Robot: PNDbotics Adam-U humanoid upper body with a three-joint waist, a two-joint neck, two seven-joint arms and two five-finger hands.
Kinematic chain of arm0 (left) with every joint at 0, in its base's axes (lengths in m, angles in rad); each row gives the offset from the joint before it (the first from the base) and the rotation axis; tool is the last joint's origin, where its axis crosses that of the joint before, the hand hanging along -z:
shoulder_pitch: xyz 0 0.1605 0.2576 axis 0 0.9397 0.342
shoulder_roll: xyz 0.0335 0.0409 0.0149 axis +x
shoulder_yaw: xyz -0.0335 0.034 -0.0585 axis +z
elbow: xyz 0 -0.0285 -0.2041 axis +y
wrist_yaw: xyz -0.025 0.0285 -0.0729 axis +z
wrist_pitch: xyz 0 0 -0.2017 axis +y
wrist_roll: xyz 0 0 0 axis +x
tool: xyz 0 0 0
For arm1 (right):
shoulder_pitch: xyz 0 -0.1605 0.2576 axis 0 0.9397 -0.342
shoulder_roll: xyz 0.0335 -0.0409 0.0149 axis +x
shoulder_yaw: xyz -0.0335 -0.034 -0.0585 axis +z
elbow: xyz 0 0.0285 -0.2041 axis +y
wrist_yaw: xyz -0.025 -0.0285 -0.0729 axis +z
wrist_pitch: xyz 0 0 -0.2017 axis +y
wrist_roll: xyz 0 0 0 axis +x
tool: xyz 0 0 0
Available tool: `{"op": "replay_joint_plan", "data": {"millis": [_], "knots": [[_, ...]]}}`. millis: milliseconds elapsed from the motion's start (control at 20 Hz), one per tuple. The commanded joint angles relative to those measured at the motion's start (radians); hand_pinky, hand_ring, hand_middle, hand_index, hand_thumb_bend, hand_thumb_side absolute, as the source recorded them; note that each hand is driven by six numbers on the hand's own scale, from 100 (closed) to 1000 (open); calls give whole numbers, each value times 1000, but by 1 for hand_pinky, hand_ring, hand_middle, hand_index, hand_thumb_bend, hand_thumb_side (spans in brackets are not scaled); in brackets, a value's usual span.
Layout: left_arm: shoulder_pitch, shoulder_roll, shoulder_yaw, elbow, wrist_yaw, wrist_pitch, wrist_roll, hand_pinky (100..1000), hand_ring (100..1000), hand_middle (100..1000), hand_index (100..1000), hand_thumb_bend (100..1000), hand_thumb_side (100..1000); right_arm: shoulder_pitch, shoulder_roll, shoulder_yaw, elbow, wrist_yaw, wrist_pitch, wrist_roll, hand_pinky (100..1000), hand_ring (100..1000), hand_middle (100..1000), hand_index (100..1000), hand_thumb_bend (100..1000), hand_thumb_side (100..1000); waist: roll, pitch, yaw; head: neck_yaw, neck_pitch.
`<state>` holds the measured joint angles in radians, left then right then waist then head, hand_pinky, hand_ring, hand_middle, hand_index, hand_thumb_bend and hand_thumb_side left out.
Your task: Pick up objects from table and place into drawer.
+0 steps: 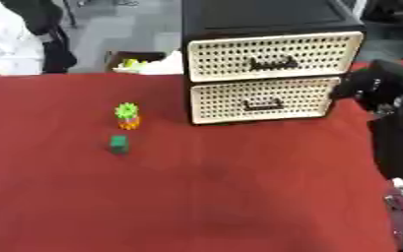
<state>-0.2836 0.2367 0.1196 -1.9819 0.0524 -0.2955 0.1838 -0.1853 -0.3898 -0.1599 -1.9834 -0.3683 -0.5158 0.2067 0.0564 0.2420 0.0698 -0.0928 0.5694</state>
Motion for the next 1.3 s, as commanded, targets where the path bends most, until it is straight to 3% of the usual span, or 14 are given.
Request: {"op": "replay_joint_plan", "data": {"millis": [50, 400, 750, 1000, 1300], "knots": [[-16, 35, 0, -18, 5, -2, 11, 707, 697, 661, 779, 100, 807, -17, -49, -4, -17, -15, -3, -10, 641, 656, 677, 825, 100, 708, 1, -4, -9, 7, -24], [-10, 34, -2, -18, -1, 14, 20, 706, 697, 662, 779, 100, 815, -15, -74, -3, -17, -14, -3, -15, 639, 656, 677, 825, 100, 709, 4, 0, -18, 9, 3], [-6, 33, -3, -18, -10, 19, 24, 705, 697, 663, 777, 100, 822, -7, -137, -8, -17, 16, -65, -27, 636, 657, 680, 832, 100, 712, 5, 15, -16, 13, 24], [-5, 31, -3, -18, -22, 19, 20, 704, 698, 663, 776, 100, 828, 14, -213, -22, -17, 110, -144, -42, 627, 653, 669, 845, 100, 728, 2, 38, -11, 22, 40], [0, 27, -2, -18, -33, 19, 18, 704, 698, 664, 774, 100, 833, 58, -323, -38, -17, 260, -236, -126, 602, 601, 581, 866, 100, 748, -2, 55, -1, 24, 29]]}}
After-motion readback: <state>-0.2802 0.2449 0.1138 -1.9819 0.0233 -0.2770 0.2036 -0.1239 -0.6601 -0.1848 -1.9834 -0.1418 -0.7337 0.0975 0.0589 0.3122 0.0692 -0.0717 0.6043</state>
